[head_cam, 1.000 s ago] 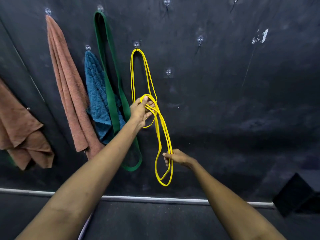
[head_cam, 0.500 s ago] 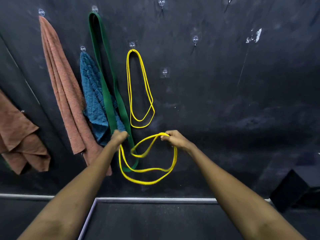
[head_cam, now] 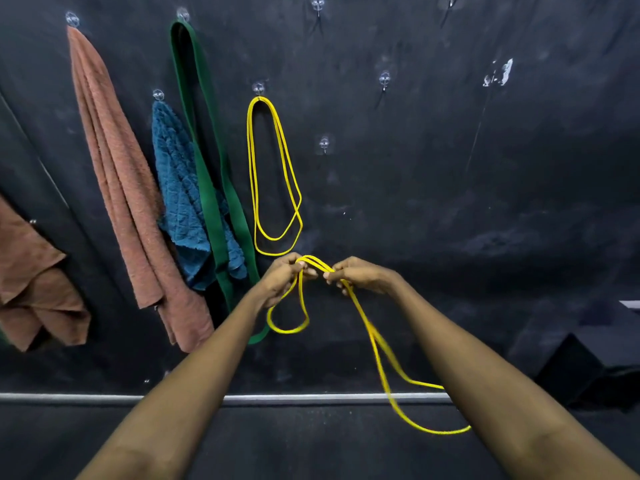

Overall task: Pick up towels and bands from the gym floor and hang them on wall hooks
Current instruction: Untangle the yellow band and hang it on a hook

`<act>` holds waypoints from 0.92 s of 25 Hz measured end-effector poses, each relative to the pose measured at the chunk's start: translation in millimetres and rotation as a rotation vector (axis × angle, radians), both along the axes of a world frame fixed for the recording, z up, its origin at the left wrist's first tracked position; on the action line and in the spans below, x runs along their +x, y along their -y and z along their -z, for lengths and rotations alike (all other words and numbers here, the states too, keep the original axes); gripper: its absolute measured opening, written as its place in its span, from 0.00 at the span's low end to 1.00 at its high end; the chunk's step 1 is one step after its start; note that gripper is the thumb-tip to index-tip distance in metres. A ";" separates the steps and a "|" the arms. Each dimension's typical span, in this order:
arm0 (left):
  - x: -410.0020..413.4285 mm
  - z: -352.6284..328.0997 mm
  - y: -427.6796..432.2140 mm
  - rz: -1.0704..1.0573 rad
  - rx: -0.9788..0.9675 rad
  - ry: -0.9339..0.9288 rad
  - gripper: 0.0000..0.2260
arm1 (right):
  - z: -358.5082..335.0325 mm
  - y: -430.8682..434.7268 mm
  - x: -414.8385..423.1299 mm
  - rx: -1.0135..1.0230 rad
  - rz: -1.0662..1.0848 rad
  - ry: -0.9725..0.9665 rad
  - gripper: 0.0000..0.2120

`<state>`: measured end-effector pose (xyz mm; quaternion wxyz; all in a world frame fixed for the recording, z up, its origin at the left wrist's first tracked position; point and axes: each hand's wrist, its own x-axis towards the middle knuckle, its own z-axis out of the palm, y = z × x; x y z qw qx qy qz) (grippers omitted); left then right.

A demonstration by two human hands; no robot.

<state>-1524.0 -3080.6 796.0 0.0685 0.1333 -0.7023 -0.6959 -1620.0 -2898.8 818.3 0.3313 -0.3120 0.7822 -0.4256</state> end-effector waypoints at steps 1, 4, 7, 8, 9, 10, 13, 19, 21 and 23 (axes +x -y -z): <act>-2.8 -4.2 -0.7 -0.033 0.045 -0.023 0.09 | 7.9 -7.5 -0.3 0.038 0.001 0.037 0.13; -7.4 -13.5 -0.6 -0.121 0.030 -0.033 0.11 | 23.9 -30.5 1.5 0.127 0.091 0.081 0.18; -8.4 -6.6 8.5 -0.117 -0.079 0.038 0.11 | 25.5 -42.8 -4.6 0.028 0.199 0.012 0.19; -7.4 -4.0 10.4 -0.110 -0.127 0.069 0.11 | 23.7 -43.1 -7.2 -0.015 0.204 0.003 0.17; -6.1 -2.3 10.4 -0.101 -0.179 0.088 0.10 | 21.3 -41.4 -8.6 -0.055 0.209 0.008 0.15; -5.0 -1.8 9.2 -0.080 -0.240 0.102 0.09 | 18.6 -38.7 -9.2 -0.095 0.220 0.025 0.12; -3.0 -6.1 -5.3 0.081 -0.347 0.080 0.13 | 6.5 -26.5 -4.0 -0.226 0.259 0.120 0.05; -15.2 -10.9 -19.4 0.141 -0.283 -0.104 0.04 | -4.6 -4.9 -0.7 -0.356 0.282 0.052 0.10; -15.3 -14.8 -16.2 0.080 -0.122 -0.115 0.06 | 0.7 -5.4 0.5 -0.316 0.229 0.053 0.11; -15.5 -19.7 -16.3 0.032 -0.021 -0.115 0.06 | 9.6 -7.3 2.5 -0.237 0.160 0.027 0.08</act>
